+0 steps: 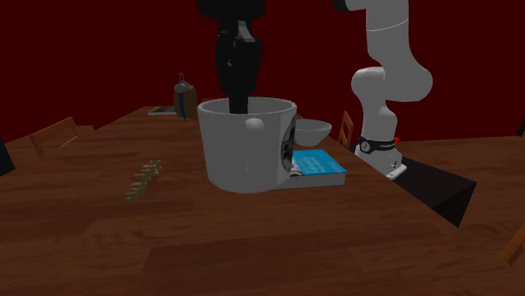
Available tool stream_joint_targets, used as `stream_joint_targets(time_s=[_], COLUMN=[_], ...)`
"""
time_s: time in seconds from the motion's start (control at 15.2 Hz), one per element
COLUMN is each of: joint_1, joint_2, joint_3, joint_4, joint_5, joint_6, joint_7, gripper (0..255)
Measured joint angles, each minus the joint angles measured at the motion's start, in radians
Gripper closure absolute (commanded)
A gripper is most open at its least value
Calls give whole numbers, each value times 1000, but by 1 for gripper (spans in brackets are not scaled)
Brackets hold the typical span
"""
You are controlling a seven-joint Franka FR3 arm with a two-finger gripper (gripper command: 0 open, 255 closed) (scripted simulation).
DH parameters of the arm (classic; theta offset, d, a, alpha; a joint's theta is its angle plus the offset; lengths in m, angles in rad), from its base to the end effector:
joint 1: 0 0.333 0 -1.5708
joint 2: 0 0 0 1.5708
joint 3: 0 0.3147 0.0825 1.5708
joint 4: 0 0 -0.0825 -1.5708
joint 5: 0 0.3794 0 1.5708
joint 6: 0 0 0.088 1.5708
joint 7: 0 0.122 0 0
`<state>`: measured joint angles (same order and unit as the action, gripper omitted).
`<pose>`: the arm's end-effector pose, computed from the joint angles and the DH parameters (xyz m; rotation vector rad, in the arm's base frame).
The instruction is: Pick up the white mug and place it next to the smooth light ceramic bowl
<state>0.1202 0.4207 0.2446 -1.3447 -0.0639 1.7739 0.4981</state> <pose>0.6467 0.2095 0.4793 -3.0923 0.2209 -0.0056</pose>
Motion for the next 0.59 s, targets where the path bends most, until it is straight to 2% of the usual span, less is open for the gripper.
stream_joint_targets(time_s=[0.59], joint_1=[-111], joint_2=[-300], joint_3=[-27], joint_4=[-398], joint_5=[77], joint_6=[101], joint_7=[-135], gripper=[255])
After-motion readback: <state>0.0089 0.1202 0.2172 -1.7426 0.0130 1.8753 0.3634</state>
